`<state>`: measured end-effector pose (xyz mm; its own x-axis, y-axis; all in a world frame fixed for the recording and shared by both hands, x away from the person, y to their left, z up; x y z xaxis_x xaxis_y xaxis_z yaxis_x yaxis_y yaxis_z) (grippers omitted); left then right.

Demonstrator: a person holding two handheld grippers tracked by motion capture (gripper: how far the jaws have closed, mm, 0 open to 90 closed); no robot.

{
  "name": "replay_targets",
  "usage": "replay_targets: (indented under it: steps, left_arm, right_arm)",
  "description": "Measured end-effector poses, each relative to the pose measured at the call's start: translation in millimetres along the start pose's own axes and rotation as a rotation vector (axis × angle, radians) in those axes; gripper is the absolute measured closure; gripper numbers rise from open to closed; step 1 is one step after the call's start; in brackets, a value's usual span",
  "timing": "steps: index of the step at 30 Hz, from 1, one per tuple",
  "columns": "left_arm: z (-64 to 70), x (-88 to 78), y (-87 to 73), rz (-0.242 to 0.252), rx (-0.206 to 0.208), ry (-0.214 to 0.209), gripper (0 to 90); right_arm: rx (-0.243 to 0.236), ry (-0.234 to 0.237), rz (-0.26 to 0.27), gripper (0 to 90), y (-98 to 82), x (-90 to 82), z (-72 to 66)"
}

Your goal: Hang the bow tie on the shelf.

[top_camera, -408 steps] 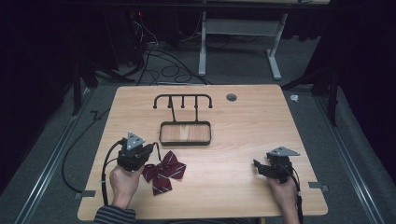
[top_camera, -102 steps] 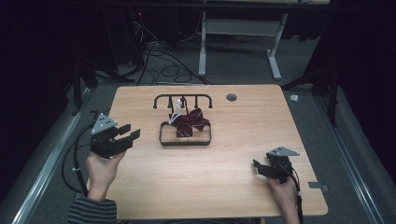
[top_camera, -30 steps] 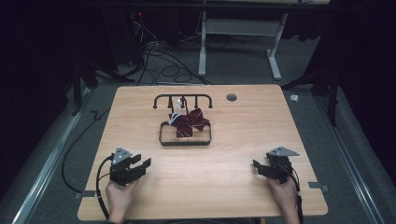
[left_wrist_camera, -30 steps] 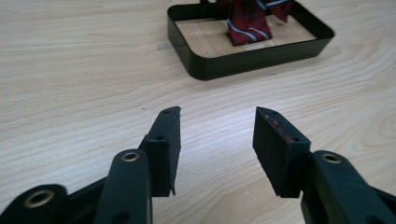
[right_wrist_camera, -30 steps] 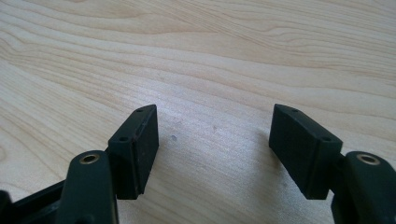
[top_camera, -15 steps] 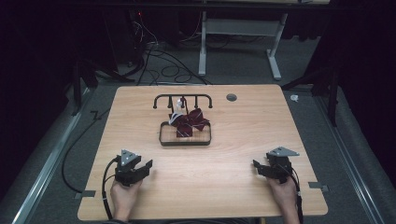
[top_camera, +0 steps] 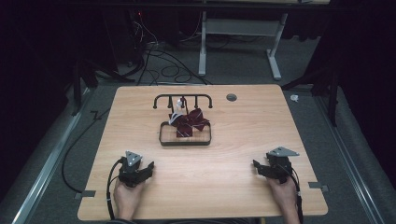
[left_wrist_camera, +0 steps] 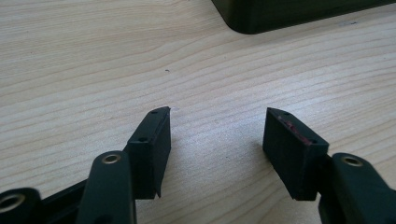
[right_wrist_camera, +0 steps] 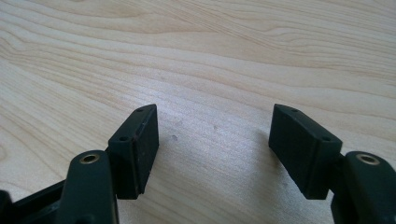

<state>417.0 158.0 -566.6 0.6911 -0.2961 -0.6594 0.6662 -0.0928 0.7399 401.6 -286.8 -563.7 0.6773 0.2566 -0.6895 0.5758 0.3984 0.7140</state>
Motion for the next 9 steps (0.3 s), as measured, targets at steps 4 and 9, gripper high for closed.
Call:
replay_targets:
  steps: [4, 9]
  left_arm:
    - [1.3, 0.0, -0.8, -0.001, 0.001, -0.004, 38.2]
    - [1.2, -0.1, -0.9, -0.002, -0.001, -0.003, 37.3]
  right_arm:
    - [0.001, 0.000, 0.000, 34.8, 0.0, 0.0, 0.0]
    - [0.003, 0.000, 0.001, 34.8, 0.1, 0.0, -0.1]
Point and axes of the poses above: each handheld gripper's, and its own axes: x roughly forward along the jaws, y roughly out of its top, z roughly to its right, the point moved 9 cm from there along x, roughly forward along the jaws, and after that the axes turned 9 degrees about -x, right-handed, at the moved point
